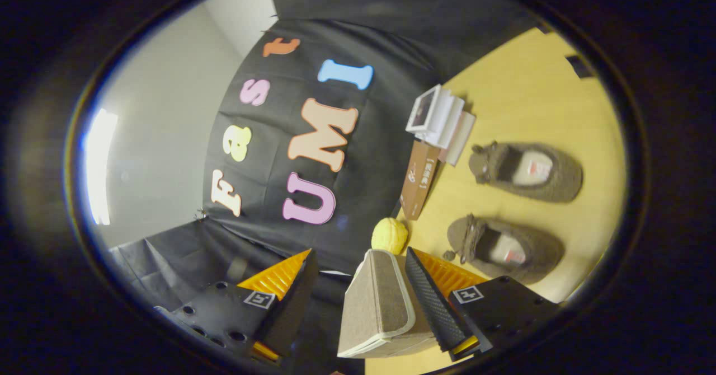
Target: Open the storage box then place both shoes into the box .Put the left shoe in first, then the right shoe, with the right side of both shoes facing outward in a uniform manner.
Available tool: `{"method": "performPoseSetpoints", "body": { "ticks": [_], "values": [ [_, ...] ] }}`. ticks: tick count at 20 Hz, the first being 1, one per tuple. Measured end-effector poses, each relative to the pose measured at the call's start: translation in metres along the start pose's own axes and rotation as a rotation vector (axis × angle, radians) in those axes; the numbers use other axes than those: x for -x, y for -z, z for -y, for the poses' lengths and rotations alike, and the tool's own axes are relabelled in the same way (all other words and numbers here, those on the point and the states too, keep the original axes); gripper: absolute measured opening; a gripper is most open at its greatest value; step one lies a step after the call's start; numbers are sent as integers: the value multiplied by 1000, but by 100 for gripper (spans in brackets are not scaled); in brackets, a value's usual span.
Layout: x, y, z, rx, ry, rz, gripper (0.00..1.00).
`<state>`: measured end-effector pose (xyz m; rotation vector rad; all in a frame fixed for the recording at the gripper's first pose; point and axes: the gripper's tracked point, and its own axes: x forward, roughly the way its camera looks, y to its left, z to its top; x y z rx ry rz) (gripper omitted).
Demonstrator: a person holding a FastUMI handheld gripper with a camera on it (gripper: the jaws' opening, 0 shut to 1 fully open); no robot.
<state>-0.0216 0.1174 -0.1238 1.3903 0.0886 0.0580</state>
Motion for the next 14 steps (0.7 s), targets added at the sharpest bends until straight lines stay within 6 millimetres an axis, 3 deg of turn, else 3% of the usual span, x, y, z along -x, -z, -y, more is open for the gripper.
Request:
{"method": "performPoseSetpoints", "body": {
  "ticks": [7, 14],
  "values": [
    [-18, 76, 59, -301, 78, -92, 98],
    [-33, 103, 57, -456, 40, -149, 98]
  ]
}}
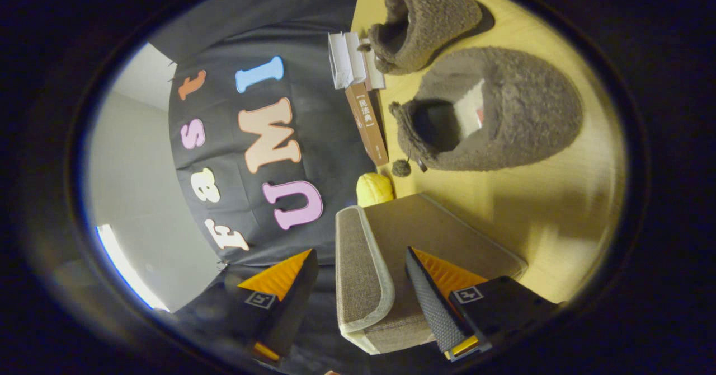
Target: Open the storage box then place both shoes into the box .Put the left shoe in first, then the right shoe, with the right side of both shoes facing outward in a uniform manner.
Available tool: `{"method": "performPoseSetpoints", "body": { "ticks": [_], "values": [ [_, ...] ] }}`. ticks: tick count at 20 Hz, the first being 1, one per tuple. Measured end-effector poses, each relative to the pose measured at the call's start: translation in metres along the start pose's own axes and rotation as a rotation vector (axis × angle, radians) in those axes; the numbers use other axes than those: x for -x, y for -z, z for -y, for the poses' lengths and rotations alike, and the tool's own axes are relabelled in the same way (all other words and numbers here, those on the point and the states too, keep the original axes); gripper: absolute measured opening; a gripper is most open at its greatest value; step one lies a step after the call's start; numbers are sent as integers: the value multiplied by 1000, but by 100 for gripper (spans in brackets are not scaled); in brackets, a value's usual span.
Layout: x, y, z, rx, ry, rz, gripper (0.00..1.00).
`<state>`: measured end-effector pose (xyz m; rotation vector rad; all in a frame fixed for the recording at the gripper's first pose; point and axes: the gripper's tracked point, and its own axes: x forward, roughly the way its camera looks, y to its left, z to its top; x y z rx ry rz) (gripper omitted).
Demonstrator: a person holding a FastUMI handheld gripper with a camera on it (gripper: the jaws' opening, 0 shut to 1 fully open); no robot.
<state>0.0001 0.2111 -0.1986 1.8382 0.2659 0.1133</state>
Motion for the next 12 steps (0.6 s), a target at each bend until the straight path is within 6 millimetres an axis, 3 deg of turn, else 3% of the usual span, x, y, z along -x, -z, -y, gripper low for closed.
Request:
{"method": "performPoseSetpoints", "body": {
  "ticks": [5, 12],
  "values": [
    [-6, 1, -14, -39, -32, -14, 98],
    [-7, 6, -31, -8, -55, -41, 46]
  ]
}}
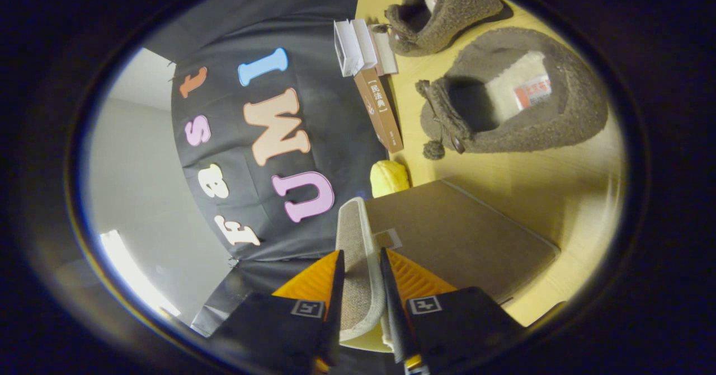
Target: Open the storage box then place both shoes into the box .Put the left shoe in first, then the right shoe, with the right side of both shoes facing outward in a uniform manner.
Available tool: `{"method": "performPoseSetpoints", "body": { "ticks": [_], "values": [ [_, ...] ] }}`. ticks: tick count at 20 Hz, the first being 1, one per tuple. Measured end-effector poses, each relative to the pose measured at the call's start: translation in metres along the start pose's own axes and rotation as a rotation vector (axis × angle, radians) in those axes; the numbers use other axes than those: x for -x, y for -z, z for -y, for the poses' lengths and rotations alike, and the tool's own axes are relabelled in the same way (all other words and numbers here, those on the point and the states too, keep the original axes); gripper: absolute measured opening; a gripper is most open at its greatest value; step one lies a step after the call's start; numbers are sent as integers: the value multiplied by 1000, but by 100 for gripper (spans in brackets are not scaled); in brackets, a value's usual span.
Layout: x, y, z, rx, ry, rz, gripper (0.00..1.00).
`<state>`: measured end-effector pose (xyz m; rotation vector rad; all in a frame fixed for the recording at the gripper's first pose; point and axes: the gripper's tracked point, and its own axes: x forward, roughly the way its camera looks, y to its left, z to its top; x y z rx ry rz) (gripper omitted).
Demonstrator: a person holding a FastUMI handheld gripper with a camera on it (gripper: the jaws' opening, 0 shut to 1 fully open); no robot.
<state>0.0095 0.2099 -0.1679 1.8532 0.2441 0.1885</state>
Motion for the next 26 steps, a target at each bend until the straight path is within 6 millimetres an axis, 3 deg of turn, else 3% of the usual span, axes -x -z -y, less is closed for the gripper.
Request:
{"method": "performPoseSetpoints", "body": {
  "ticks": [1, 3, 5, 8, 13, 17, 21, 26],
  "values": [
    [-2, 3, 0, 12, 8, -9, 39],
    [-3, 4, -3, 47, 17, -14, 33],
    [10, -19, -34, 40, -89, 31, 21],
    [-2, -7, -41, 120, -49, 27, 4],
    [-6, 10, -74, 213, -60, -14, 5],
    [-5, 37, -103, 259, -88, -42, 5],
    [-19, 71, -130, 302, -110, -64, 5],
    [-34, 125, -148, 351, -132, -110, 5]
  ]
}}
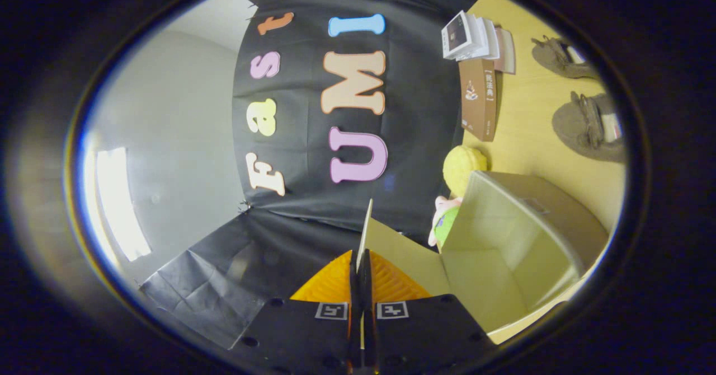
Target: Open the storage box then place both shoes into the box .Put the left shoe in first, then the right shoe, with the right side of both shoes facing outward in a uniform manner.
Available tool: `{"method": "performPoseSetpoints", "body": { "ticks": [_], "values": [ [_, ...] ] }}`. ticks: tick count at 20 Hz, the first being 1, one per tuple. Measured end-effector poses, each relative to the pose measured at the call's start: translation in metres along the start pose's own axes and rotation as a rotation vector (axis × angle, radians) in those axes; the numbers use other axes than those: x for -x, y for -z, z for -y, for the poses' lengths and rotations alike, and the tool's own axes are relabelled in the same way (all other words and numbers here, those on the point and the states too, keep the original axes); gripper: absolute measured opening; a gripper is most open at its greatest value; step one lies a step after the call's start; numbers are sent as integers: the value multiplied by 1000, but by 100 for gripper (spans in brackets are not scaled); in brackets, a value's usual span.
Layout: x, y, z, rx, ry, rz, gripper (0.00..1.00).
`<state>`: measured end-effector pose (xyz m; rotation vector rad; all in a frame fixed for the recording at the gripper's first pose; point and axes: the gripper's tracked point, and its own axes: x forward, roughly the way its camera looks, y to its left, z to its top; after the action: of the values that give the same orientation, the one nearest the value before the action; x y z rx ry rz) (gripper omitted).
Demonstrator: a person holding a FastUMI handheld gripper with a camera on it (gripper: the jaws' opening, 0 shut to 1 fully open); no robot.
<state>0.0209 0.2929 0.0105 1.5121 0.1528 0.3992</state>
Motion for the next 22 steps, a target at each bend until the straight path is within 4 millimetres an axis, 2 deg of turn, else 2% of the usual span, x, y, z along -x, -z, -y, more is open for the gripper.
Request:
{"method": "performPoseSetpoints", "body": {
  "ticks": [5, 9, 12, 17, 20, 22],
  "values": [
    [-25, 59, -25, 35, -12, -56, 5],
    [-37, 114, -26, 69, 7, -96, 5],
    [-46, 156, -17, 106, 36, -122, 5],
    [-57, 235, 18, 165, 107, -209, 9],
    [-61, 263, 49, 218, 168, -250, 32],
    [-61, 279, 62, 257, 189, -277, 47]
  ]
}}
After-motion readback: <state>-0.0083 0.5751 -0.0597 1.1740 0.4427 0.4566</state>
